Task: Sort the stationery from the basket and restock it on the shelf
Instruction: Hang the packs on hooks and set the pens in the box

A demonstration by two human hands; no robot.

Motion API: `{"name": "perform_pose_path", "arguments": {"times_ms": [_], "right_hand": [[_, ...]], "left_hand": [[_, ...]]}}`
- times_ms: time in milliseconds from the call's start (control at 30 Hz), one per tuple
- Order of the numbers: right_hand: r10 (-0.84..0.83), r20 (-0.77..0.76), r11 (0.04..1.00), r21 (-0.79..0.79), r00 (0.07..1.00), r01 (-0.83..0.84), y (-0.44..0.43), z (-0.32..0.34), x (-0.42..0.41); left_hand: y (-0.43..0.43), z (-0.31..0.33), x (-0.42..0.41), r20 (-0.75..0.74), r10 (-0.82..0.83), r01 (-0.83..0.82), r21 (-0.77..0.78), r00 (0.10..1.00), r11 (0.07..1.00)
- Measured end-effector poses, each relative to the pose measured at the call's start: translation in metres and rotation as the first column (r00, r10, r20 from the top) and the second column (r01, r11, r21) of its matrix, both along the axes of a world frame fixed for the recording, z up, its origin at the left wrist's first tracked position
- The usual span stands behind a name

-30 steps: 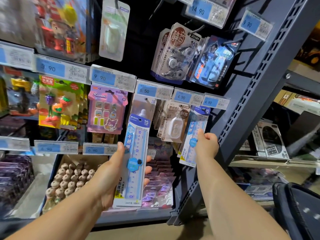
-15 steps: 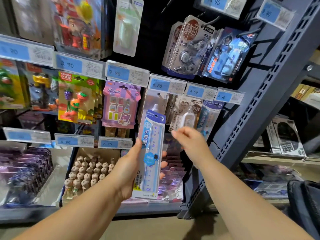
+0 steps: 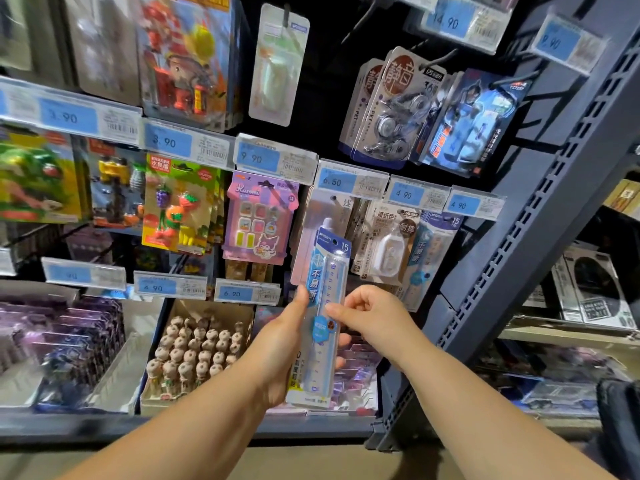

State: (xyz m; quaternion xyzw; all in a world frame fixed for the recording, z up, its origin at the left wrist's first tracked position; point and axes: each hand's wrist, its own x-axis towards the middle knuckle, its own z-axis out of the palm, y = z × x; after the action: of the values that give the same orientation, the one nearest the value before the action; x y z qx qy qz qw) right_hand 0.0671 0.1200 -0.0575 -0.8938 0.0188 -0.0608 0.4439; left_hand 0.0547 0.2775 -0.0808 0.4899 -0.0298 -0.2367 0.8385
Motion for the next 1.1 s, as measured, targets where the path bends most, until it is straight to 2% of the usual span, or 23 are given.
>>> {"name": "perform_pose_path", "arguments": {"times_ms": [167,300,400,433,533,667,767,900,1100], "right_hand": [[-0.008,-0.001,0.999,0.054,1.0,0.008,0.004,0.002,-0.001],[0.058,-0.036,0.973,0.225,0.998,-0.048,0.008,0.004,-0.003],[0.085,-0.046,0.977,0.2,0.995,-0.074,0.01,0.003,-0.003],[0.064,-0.033,0.972,0.23,0.997,-0.055,0.009,0.003,-0.002],[-0.061,0.025,0.893,0.447,0.998,0.043,-0.001,0.008,-0.001],[-0.322,0.095,0.817,0.53,0.942,0.226,-0.03,0.011,0.004],[-0.484,0.17,0.811,0.455,0.858,0.367,-0.055,0.01,0.005],[-0.596,0.252,0.796,0.309,0.763,0.52,-0.08,0.007,0.008],[-0.634,0.261,0.772,0.27,0.728,0.575,-0.101,0.008,0.014]], "left_hand": [[0.001,0.0,0.0,0.042,0.025,-0.027,0.048,0.999,0.998],[0.001,0.0,0.0,0.068,0.022,-0.027,0.084,0.997,0.996],[0.001,-0.001,0.001,0.061,0.029,-0.034,0.078,0.998,0.996],[0.0,-0.002,0.002,0.065,0.036,-0.041,0.075,0.997,0.996],[-0.001,-0.002,0.002,0.063,0.008,-0.009,0.017,0.998,1.0],[-0.002,-0.005,0.006,0.03,0.04,-0.04,-0.019,0.999,0.999],[-0.007,-0.008,0.007,0.047,0.021,-0.019,-0.039,0.999,0.999],[-0.01,-0.013,0.011,0.037,0.006,-0.005,-0.022,0.999,1.0],[-0.012,-0.019,0.017,0.035,-0.026,0.027,-0.017,0.999,1.0]]}}
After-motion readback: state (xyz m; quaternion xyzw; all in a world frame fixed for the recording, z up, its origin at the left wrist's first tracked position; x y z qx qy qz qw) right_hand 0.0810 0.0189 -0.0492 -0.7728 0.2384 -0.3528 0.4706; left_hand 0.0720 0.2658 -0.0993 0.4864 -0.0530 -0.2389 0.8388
